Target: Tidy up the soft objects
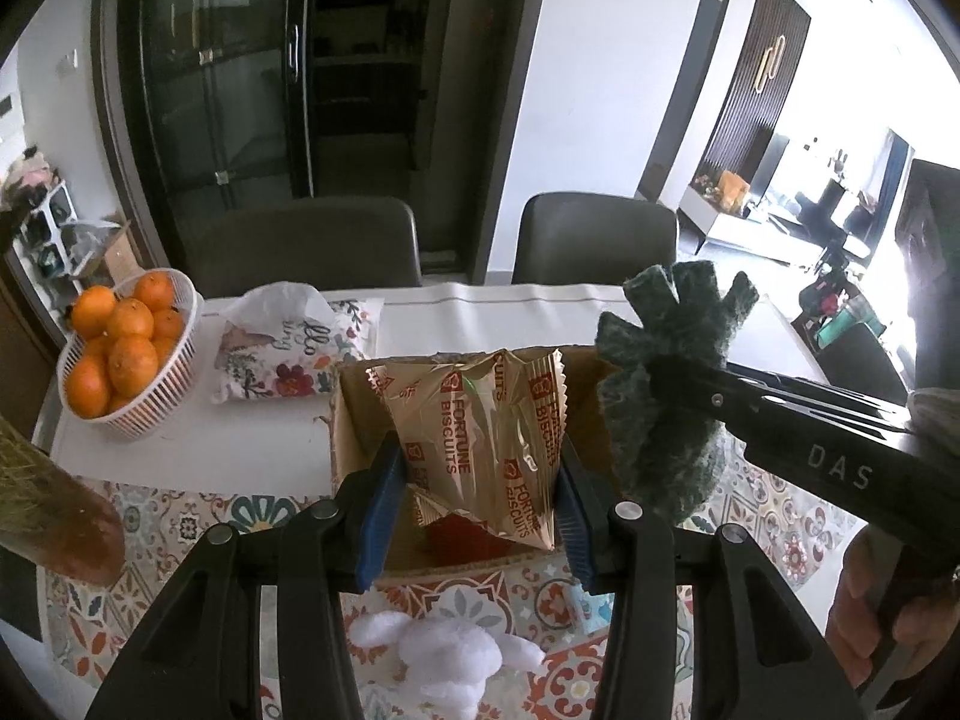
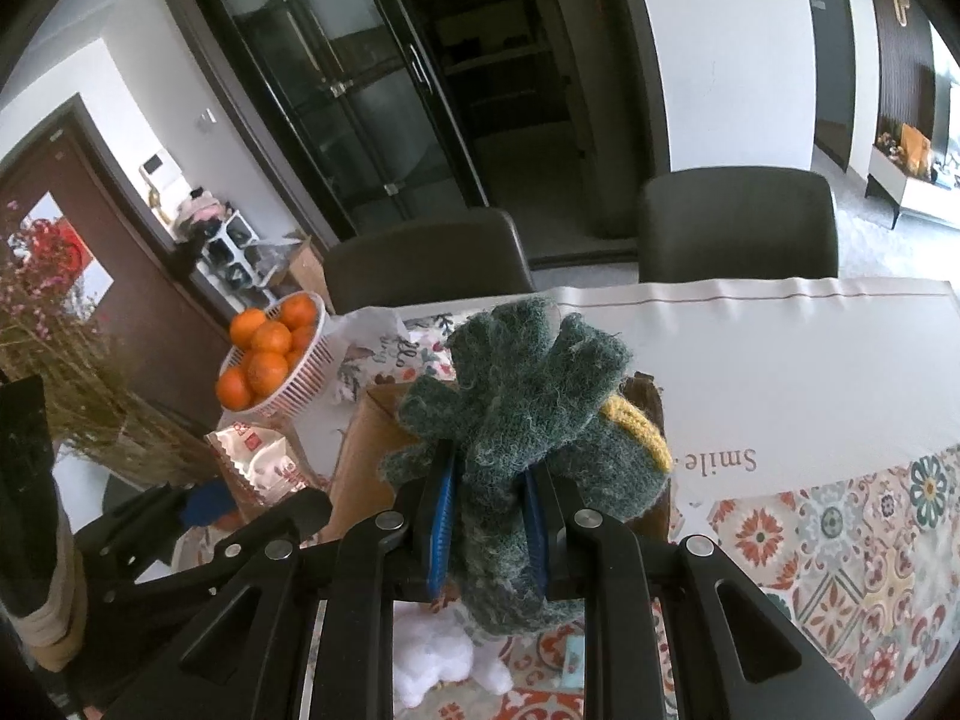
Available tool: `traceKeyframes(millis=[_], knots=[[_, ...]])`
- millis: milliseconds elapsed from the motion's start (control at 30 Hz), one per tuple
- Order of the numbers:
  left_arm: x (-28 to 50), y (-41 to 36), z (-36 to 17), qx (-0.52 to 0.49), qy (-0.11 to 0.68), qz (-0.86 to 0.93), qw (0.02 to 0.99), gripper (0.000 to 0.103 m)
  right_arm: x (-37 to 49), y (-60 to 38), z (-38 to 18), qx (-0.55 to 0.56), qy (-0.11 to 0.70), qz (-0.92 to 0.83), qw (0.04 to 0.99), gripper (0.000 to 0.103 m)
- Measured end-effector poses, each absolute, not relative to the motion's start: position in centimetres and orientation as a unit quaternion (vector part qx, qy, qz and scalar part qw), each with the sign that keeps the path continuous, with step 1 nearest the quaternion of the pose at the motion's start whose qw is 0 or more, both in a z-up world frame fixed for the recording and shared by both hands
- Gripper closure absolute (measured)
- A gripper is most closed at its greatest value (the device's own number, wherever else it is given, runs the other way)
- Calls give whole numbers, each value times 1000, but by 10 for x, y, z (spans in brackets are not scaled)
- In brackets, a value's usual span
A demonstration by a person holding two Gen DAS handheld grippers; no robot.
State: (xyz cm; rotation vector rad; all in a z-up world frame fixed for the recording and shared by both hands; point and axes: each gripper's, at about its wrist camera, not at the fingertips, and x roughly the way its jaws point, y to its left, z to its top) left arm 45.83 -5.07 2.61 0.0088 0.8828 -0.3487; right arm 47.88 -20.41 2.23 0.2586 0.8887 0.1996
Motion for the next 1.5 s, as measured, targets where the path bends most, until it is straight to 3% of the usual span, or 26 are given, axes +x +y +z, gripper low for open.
traceKeyframes(millis=[900,1067,1167,1233,1300,1500], knots=[[530,-79,-62,55,535,-193,821,56,550,-207,-77,159,553,93,813,80],[532,-85,-70,64,542,-196,815,55,554,-205,-83,160,559,96,808,76],[531,-89,-75,72,545,-196,812,48,555,-206,-86,162,561,94,806,72],[531,-89,-78,78,545,-192,812,47,555,-207,-87,161,561,90,807,61],[531,-89,-78,78,545,-190,813,46,555,-208,-89,163,562,90,806,57],[531,-86,-76,72,545,-187,814,42,553,-206,-84,168,561,102,804,57]])
